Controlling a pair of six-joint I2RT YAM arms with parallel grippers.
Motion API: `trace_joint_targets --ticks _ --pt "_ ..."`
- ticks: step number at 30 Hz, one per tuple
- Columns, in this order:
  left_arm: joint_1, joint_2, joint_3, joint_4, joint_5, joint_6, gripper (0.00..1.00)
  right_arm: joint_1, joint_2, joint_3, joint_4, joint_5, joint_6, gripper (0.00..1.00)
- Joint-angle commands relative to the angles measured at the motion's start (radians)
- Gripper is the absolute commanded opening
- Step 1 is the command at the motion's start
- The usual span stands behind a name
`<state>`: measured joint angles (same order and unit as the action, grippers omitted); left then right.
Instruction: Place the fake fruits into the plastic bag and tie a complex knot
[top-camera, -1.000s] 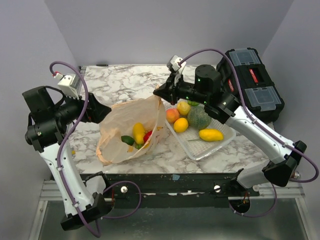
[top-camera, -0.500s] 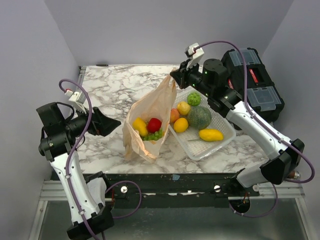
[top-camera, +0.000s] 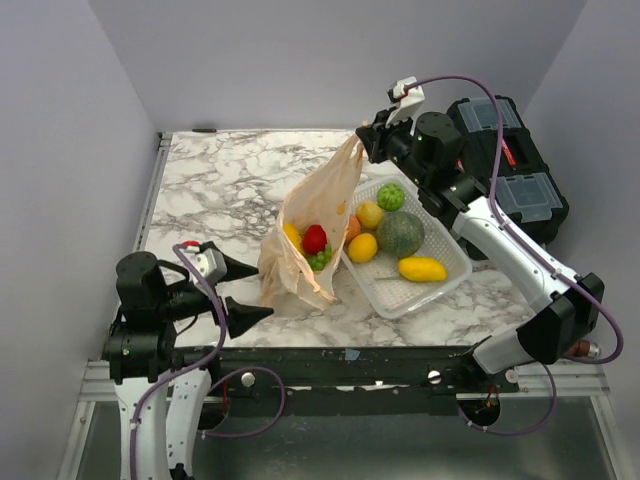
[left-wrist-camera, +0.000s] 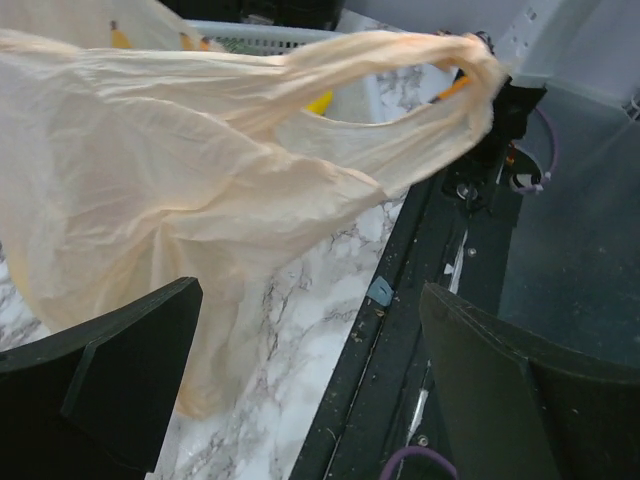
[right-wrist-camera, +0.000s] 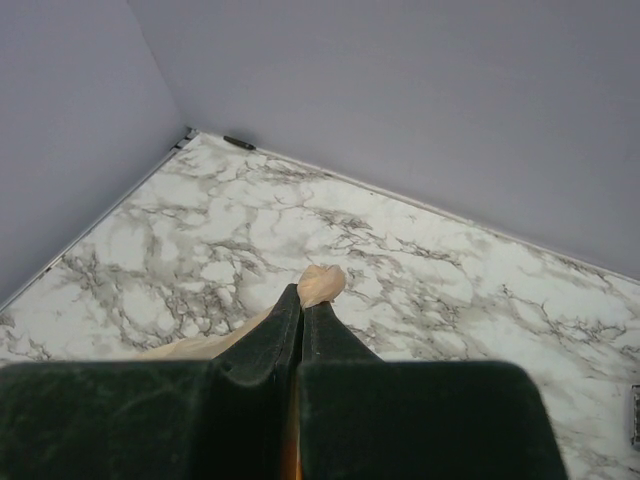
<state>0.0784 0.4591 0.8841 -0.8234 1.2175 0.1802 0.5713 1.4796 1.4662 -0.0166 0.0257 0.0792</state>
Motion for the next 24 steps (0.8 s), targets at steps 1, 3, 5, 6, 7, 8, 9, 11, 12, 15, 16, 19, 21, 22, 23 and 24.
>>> trace_joint_targets --ticks 1,3,5,6,7,8,9,11,12,15,16,19,21,22,23,24 --pt "-0.13 -0.06 -0.041 0.2 0.022 0.011 0.94 -0.01 0.008 -0.015 0.065 0.026 0.004 0.01" --pt "-0.202 -0.049 -0.026 0.221 -0.005 0.017 0.94 -0.01 0.01 -0.017 0.064 0.025 0.008 0.01" --pt "-0.297 -0.034 -0.013 0.272 -0.062 -0.008 0.94 -0.012 0.014 -0.015 0.062 0.021 0.009 0.01" --pt "-0.346 -0.023 -0.001 0.285 -0.095 -0.013 0.94 -0.011 0.017 -0.013 0.06 0.018 0.01 0.01" --pt "-0.413 -0.003 0.013 0.289 -0.135 -0.009 0.94 -0.011 0.022 -0.009 0.056 0.017 0.012 0.01" --pt "-0.481 0.018 0.026 0.287 -0.177 -0.004 0.93 -0.012 0.026 -0.003 0.052 0.015 0.013 0.01" --pt "-0.537 0.037 0.038 0.284 -0.221 0.003 0.93 -0.012 0.03 0.0 0.05 0.014 0.014 0.01" --pt "-0.657 0.068 0.044 0.298 -0.31 0.005 0.9 -0.012 0.036 0.005 0.049 0.012 0.014 0.01" --pt "-0.718 0.081 0.043 0.315 -0.354 -0.005 0.89 -0.011 0.039 0.007 0.048 0.01 0.014 0.01" --pt "-0.851 0.113 0.023 0.36 -0.51 -0.031 0.89 -0.012 0.044 0.014 0.043 0.01 0.011 0.01" --pt "-0.871 0.125 0.014 0.382 -0.56 -0.044 0.89 -0.011 0.044 0.015 0.041 0.01 0.012 0.01" --pt "-0.909 0.166 -0.005 0.423 -0.686 -0.084 0.9 -0.011 0.044 0.021 0.035 0.008 0.019 0.01" --pt "-0.933 0.186 -0.016 0.461 -0.724 -0.099 0.91 -0.011 0.044 0.026 0.031 0.006 0.026 0.01" --pt "-0.959 0.191 -0.024 0.481 -0.736 -0.101 0.92 -0.011 0.044 0.027 0.03 0.004 0.031 0.01" --pt "-0.992 0.196 -0.033 0.509 -0.773 -0.1 0.94 -0.011 0.044 0.027 0.03 0.001 0.036 0.01" --pt "-1.029 0.203 -0.045 0.535 -0.807 -0.089 0.95 -0.011 0.044 0.028 0.029 -0.004 0.037 0.01"
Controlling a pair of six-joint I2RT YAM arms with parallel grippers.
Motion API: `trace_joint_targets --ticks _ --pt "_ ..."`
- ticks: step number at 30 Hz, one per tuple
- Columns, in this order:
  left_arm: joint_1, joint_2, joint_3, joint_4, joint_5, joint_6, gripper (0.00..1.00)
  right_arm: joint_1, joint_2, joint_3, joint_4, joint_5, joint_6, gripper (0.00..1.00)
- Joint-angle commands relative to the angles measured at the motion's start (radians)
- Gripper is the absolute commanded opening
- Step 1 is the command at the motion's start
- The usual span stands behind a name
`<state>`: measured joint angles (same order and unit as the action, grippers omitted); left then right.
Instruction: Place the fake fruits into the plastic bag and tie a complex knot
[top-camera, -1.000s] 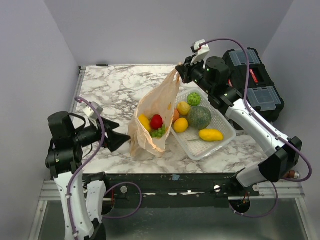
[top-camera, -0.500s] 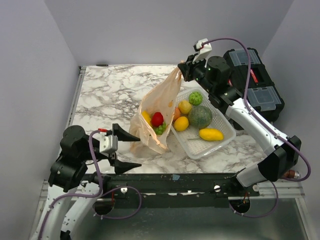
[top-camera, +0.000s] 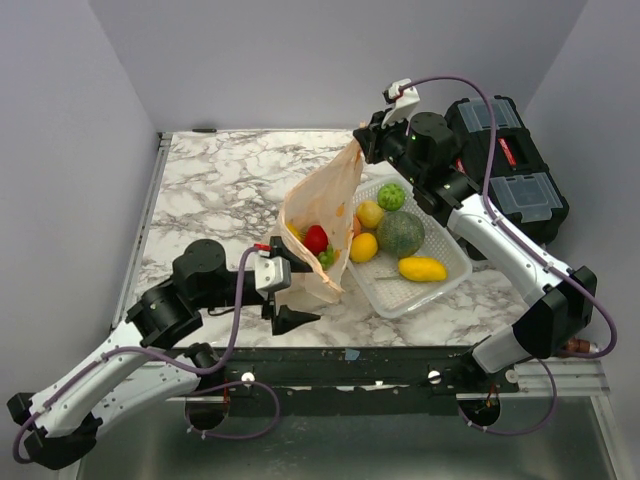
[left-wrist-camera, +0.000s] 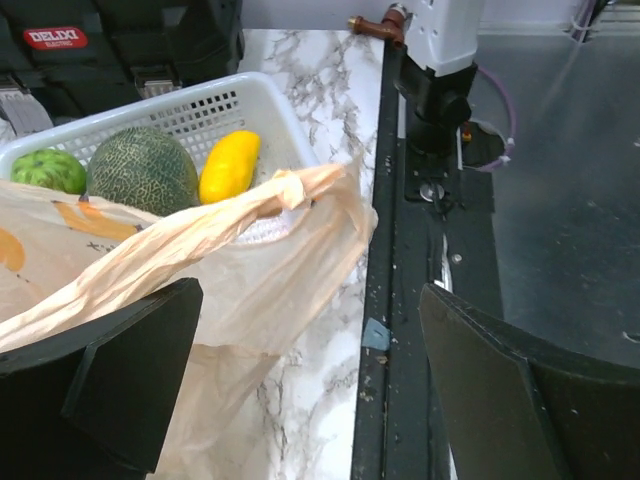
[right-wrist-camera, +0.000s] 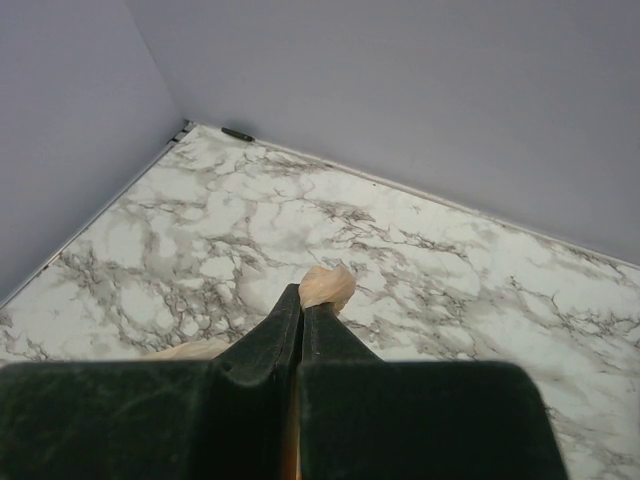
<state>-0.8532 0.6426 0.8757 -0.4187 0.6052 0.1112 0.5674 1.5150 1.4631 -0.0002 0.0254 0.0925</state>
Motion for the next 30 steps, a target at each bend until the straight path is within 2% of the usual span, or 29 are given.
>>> trace_joint_targets --ticks 1,4,8,12,16,17,19,20,22,23,27,30 --pt "-0.125 0.031 -0.044 0.158 -0.238 0.0 0.96 -0.008 0.01 0.032 0.012 -0.008 0.027 0.01" --pt "-0.182 0.083 -0.055 0.235 -0.35 0.009 0.97 -0.008 0.011 0.033 0.01 -0.016 0.031 0.01" --pt "-0.236 0.126 -0.058 0.358 -0.418 0.012 0.98 -0.008 0.003 0.025 0.006 -0.018 0.028 0.01" --pt "-0.303 0.181 -0.061 0.39 -0.475 0.036 0.99 -0.008 -0.005 0.014 0.006 -0.019 0.036 0.01" --pt "-0.316 0.207 -0.076 0.414 -0.559 0.038 0.98 -0.008 -0.012 0.007 0.008 -0.018 0.037 0.01" --pt "-0.316 0.205 -0.073 0.414 -0.569 0.038 0.96 -0.008 -0.015 0.006 0.007 -0.019 0.034 0.01" --pt "-0.305 0.191 -0.041 0.414 -0.572 0.03 0.79 -0.009 -0.022 0.004 0.004 -0.02 0.033 0.01" --pt "-0.28 0.179 -0.009 0.413 -0.548 0.004 0.66 -0.009 -0.025 0.006 0.002 -0.047 0.034 0.01" --pt "-0.172 0.157 0.083 0.357 -0.423 -0.076 0.5 -0.01 -0.04 0.009 0.002 -0.066 0.038 0.01" --pt "-0.088 0.147 0.127 0.325 -0.337 -0.103 0.46 -0.011 -0.048 0.013 0.003 -0.082 0.04 0.01" --pt "0.186 0.123 0.302 0.207 -0.156 -0.155 0.33 -0.011 -0.075 0.041 -0.025 -0.174 0.051 0.01" --pt "0.411 0.122 0.371 0.156 -0.067 -0.235 0.17 -0.011 -0.078 0.091 -0.018 -0.286 0.083 0.01"
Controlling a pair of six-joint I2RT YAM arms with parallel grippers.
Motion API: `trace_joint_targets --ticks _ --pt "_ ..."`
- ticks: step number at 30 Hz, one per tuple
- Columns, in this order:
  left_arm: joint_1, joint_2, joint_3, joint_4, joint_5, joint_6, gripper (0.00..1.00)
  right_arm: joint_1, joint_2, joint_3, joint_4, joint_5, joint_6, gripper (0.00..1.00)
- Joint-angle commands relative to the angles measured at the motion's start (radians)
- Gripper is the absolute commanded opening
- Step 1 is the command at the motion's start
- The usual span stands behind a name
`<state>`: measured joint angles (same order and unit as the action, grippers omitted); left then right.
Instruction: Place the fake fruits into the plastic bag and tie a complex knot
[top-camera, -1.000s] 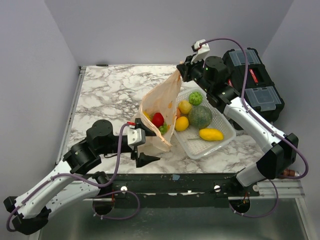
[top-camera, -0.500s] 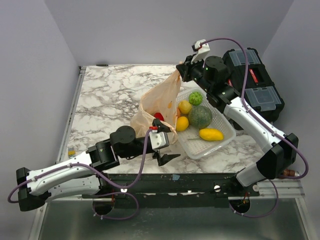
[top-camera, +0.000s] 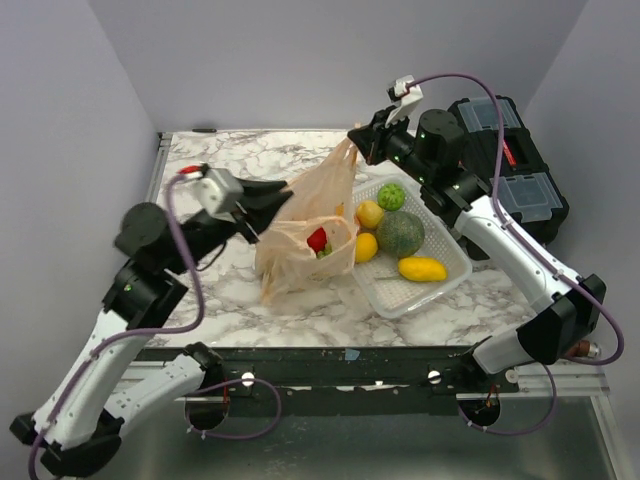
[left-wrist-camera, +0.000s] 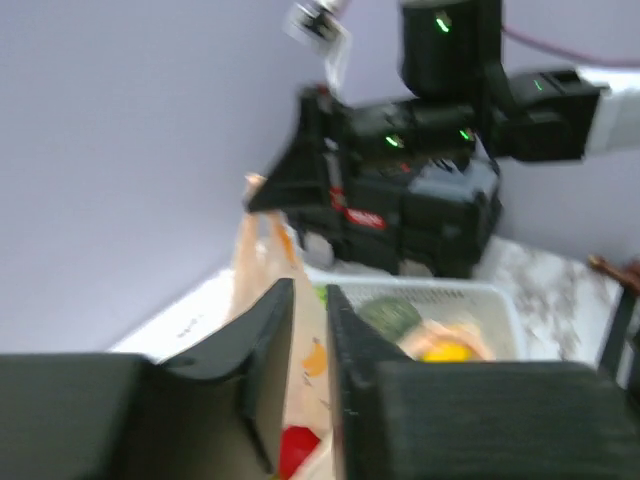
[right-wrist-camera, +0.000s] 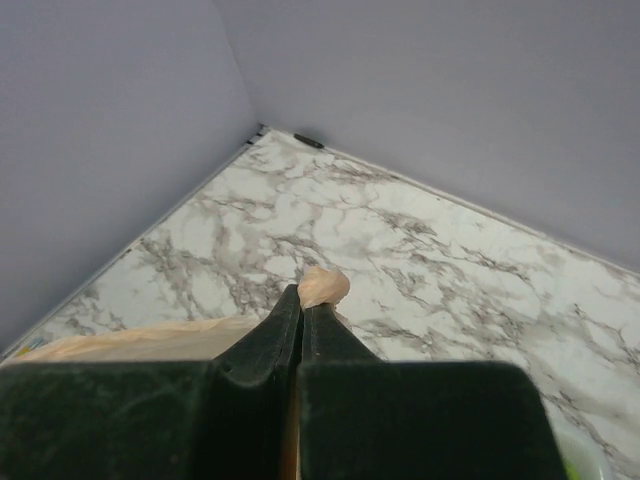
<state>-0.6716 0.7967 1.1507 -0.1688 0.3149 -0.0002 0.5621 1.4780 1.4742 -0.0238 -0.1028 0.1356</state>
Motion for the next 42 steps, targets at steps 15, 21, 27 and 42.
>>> trace_joint_targets --ticks 15,21,27,42 --pt "0.485 -0.053 0.211 -0.928 0.749 0.741 0.89 -0.005 0.002 0.136 -0.026 -0.337 0.126 0.01" --pt "0.09 -0.059 0.146 -0.76 0.365 0.697 0.81 -0.005 0.01 0.108 -0.025 -0.332 0.112 0.01" --pt "-0.167 0.009 0.11 -0.671 0.104 0.719 0.79 -0.005 0.008 0.092 -0.024 -0.316 0.099 0.01" --pt "-0.291 0.024 0.031 -0.342 -0.209 0.592 0.57 -0.006 -0.002 0.072 -0.032 -0.338 0.105 0.01"
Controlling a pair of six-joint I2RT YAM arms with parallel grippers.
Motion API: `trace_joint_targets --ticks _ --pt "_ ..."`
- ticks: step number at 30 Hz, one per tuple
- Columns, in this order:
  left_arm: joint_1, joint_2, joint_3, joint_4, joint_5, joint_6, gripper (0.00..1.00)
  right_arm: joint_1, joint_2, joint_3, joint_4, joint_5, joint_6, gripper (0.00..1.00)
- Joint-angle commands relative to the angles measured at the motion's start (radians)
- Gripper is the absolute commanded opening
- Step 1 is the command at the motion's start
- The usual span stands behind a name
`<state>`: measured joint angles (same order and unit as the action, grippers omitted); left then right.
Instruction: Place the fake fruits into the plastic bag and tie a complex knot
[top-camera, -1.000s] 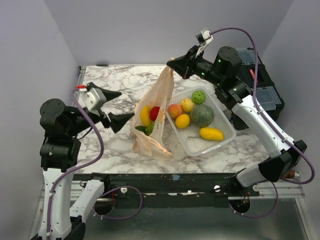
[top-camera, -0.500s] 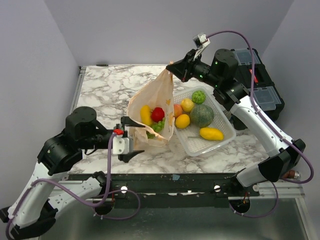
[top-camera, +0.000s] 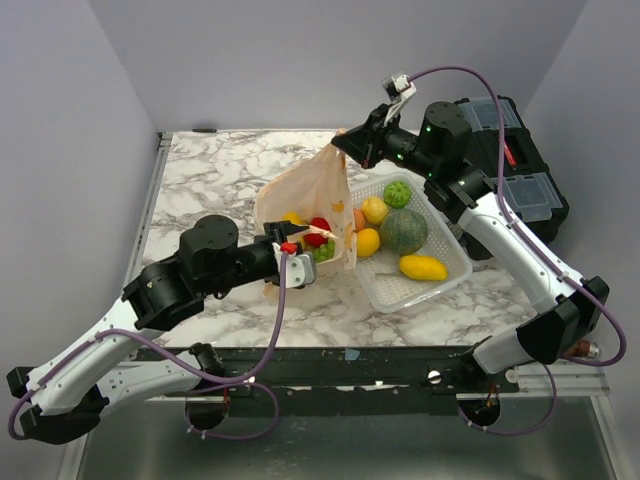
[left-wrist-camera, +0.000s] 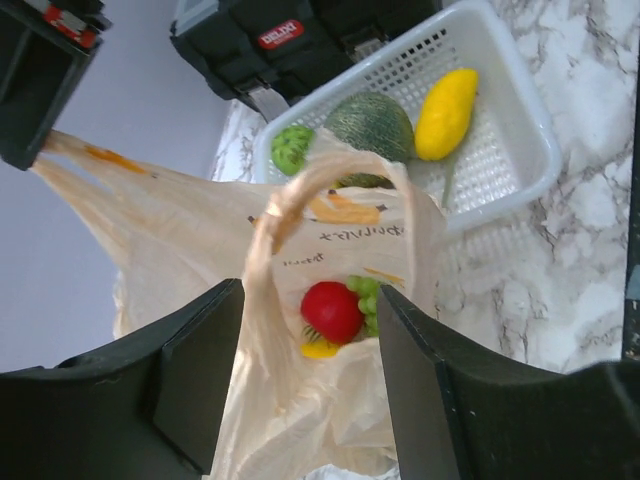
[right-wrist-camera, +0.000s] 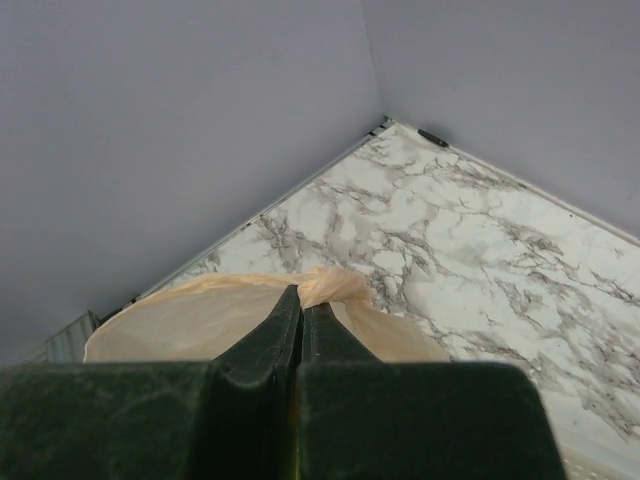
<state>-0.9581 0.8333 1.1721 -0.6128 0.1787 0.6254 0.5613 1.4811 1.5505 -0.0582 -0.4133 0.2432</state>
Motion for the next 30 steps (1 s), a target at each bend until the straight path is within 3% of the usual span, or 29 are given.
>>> trace_joint_targets --ticks 1,8,12,15,17,19,20,26,30 --pt "-0.004 -0.009 0.013 0.103 -0.063 -0.037 0.57 -0.005 -0.004 -0.002 0.004 -0.027 -0.002 0.01" --pt "-0.004 0.059 0.036 0.102 -0.104 -0.092 0.56 -0.005 -0.009 -0.01 0.009 -0.032 0.004 0.01" --pt "-0.004 0.099 0.054 0.105 -0.131 -0.134 0.47 -0.005 -0.016 -0.013 0.005 -0.03 0.002 0.01" --pt "0.032 0.123 0.096 0.082 -0.092 -0.247 0.39 -0.005 -0.015 -0.01 0.007 -0.062 0.023 0.01" --pt "0.097 0.139 0.139 0.049 -0.019 -0.335 0.28 -0.005 -0.013 -0.006 0.02 -0.103 0.044 0.01" --pt "0.204 0.127 0.159 0.056 0.08 -0.419 0.07 -0.005 -0.011 0.007 0.027 -0.132 0.057 0.01" --pt "0.261 0.11 0.163 0.073 0.146 -0.454 0.01 -0.005 -0.009 0.014 0.03 -0.14 0.063 0.01" --pt "0.567 0.021 0.225 0.157 0.202 -0.584 0.0 -0.003 -0.004 0.078 0.074 -0.174 0.111 0.01" --pt "0.835 0.023 0.294 0.163 0.301 -0.758 0.0 -0.001 -0.003 0.152 0.118 -0.209 0.21 0.01"
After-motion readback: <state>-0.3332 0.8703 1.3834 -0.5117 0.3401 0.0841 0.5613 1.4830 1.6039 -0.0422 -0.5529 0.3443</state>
